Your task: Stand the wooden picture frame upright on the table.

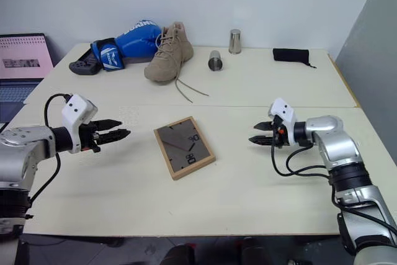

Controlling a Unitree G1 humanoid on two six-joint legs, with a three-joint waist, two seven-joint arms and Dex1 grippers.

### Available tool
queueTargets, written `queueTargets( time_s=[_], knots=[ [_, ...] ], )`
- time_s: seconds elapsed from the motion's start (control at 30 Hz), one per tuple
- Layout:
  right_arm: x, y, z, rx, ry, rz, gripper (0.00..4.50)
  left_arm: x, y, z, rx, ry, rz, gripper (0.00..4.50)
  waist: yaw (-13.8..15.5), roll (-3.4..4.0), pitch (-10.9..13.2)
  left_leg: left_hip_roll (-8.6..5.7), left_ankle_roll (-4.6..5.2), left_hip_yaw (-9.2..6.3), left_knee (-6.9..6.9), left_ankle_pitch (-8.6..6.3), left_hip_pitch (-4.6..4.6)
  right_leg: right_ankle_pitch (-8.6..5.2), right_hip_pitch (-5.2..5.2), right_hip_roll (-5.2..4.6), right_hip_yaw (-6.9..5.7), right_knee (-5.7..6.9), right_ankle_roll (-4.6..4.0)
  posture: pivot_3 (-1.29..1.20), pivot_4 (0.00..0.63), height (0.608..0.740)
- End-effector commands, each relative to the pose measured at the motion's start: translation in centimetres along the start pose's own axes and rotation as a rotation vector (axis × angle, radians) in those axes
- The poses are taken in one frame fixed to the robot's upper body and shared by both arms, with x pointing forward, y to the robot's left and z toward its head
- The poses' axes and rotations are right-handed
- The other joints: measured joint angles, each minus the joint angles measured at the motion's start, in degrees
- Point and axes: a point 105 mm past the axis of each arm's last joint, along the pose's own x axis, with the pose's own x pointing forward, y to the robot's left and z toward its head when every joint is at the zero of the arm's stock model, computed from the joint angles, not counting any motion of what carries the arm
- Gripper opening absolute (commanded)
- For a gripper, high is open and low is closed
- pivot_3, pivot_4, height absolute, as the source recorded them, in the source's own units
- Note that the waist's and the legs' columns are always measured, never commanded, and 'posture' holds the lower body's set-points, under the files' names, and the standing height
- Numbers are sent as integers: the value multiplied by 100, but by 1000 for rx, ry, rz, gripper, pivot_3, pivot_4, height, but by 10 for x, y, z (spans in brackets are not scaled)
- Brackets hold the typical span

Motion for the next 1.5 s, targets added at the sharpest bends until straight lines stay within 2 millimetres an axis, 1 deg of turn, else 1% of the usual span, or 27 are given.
queueTargets(
  time_s=[0.03, 0.17, 0.2, 0.3, 0.43, 0.5, 0.6, 0.67, 0.77, 0.93, 1.1, 1.17, 1.27, 1.33, 1.4, 1.5],
  knots=[
    [18, -3, 15, -27, -50, -47, 1210, 14, -1, 0, 38, -19, 45, 1093, -4, 0, 0, 0, 0, 0, 0, 0, 0, 0, 0, 0, 0, 1, 0, 0, 150, 740],
    [35, 10, 11, -40, -48, -15, 218, 28, -9, -3, 31, -30, 43, 217, 3, 0, 0, -1, -1, -1, 1, 0, -2, 1, 0, -1, -1, 3, -1, 0, 150, 740],
    [40, 14, 10, -35, -53, -3, 29, 33, -12, -3, 28, -35, 36, 23, 3, 0, 0, 0, 0, -1, 2, 0, -3, 1, 0, -1, -2, 2, -1, 0, 150, 740],
    [49, 23, 9, -25, -61, 18, 29, 42, -16, -3, 24, -40, 26, 23, 3, 0, 0, 0, 0, -3, 1, 0, -2, 1, 0, -1, -4, 4, -1, 0, 150, 740],
    [60, 38, 5, -71, -36, 55, 29, 59, -22, -3, 11, -47, 12, 23, 4, -1, -1, -2, -1, -3, 2, 0, -2, 1, 0, -1, -4, 3, -1, 0, 150, 740],
    [68, 54, 8, -102, -40, 106, 29, 70, -30, -7, 9, -30, -18, 23, 4, -1, -1, -2, 0, -4, 2, 0, -2, 1, 1, -1, -4, 4, -1, 0, 150, 740],
    [75, 71, 16, -135, -56, 158, 29, 82, -36, -10, 25, 2, -50, 23, 3, -1, -1, -2, -1, -5, 2, 0, -2, 1, 1, 0, -5, 5, -1, 0, 150, 740],
    [76, 77, 19, -143, -63, 181, 29, 88, -38, -10, 29, 10, -66, 23, 11, -1, -1, -2, -1, -8, 4, 1, -2, 1, 1, 0, -9, 8, -1, 0, 150, 740],
    [77, 85, 24, -146, -69, 216, 29, 99, -40, -2, 46, -3, -83, 23, 45, -2, -2, -4, -1, -10, 7, 1, 1, 1, 8, -1, -11, 6, 0, 0, 150, 740],
    [76, 85, 29, -130, -74, 215, 29, 106, -42, 4, 61, -14, -106, 23, 57, -2, -2, -5, -1, -12, 7, 1, 0, 1, 9, -2, -14, 5, 0, 0, 150, 740],
    [72, 81, 28, -108, -66, 205, 29, 104, -40, 1, 75, -5, -115, 23, 56, -2, -2, -5, -1, -12, 6, 1, 0, 1, 9, -2, -14, 5, -1, 0, 150, 740],
    [70, 74, 24, -105, -55, 168, 29, 99, -37, -3, 91, 13, -115, 23, 56, -3, -2, -5, -1, -13, 6, 1, 0, 1, 9, -2, -14, 5, -1, 0, 150, 740],
    [68, 56, 16, -118, -18, 73, 29, 84, -34, -8, 99, 41, -151, 23, 29, -3, -2, -4, -1, -13, 6, 1, 1, 1, 9, -1, -15, 5, -1, 0, 150, 740],
    [69, 49, 12, -139, 4, 30, 29, 76, -34, -10, 103, 52, -170, 23, 0, -3, -2, -3, -1, -12, 5, 1, 2, 1, 8, -1, -14, 5, -1, 0, 150, 740],
    [73, 47, 7, -150, 29, 16, 29, 70, -41, -9, 94, 47, -204, 23, -27, -2, -2, -1, 0, -12, 3, 1, 3, 1, 6, 1, -12, 6, -1, 0, 150, 740],
    [83, 53, 11, -117, 6, 23, 29, 75, -58, -4, 89, 14, -234, 23, -29, -2, -2, 0, 0, -12, 1, 1, 4, 0, 5, 2, -11, 7, -3, 0, 150, 740]
  ],
)
